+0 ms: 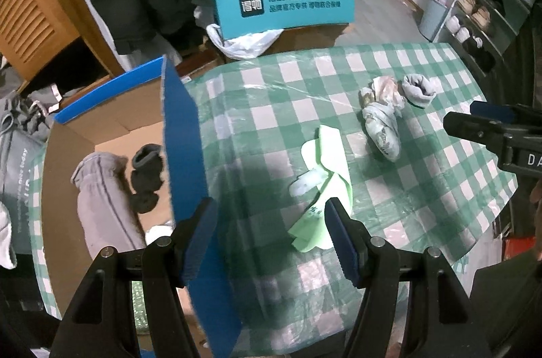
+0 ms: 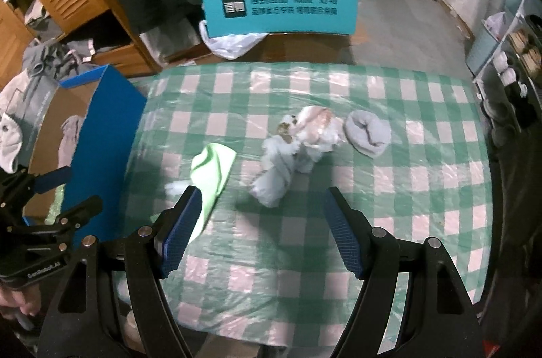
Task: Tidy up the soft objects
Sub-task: 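Move both tools toward the white plastic-wrapped bundle and grey sock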
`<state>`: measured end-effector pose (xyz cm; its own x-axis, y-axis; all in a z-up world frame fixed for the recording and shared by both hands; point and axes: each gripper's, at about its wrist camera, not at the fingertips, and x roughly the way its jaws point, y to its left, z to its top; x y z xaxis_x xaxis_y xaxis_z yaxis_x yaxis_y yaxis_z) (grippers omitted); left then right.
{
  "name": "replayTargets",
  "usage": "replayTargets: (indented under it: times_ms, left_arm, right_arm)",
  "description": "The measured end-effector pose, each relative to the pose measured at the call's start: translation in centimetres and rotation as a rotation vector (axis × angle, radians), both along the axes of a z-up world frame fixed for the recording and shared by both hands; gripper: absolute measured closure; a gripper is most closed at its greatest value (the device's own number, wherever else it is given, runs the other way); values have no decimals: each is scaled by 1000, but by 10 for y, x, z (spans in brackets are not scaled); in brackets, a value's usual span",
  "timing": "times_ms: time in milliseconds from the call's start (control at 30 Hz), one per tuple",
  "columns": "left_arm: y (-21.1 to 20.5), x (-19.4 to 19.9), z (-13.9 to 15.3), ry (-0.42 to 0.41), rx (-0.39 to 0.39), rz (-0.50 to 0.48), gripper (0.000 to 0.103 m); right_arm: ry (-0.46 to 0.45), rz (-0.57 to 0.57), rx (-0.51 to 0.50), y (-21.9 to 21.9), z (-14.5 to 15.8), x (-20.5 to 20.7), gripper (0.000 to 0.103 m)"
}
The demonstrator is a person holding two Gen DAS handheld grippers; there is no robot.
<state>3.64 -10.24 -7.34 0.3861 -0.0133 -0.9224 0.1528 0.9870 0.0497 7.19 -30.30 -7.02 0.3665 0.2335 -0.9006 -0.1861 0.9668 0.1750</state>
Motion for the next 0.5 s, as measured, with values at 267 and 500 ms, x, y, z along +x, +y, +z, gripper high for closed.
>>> replayTargets:
  times_ms: [267,500]
  left_arm:
    - [-20,17,-7,28,-17,-22,36]
    - [-37,41,-11,74,-55,-41,34]
  right_arm:
    - [14,-27,-22,-21,-6,12,29]
    - [56,-48,-31,-40,-10,32,29]
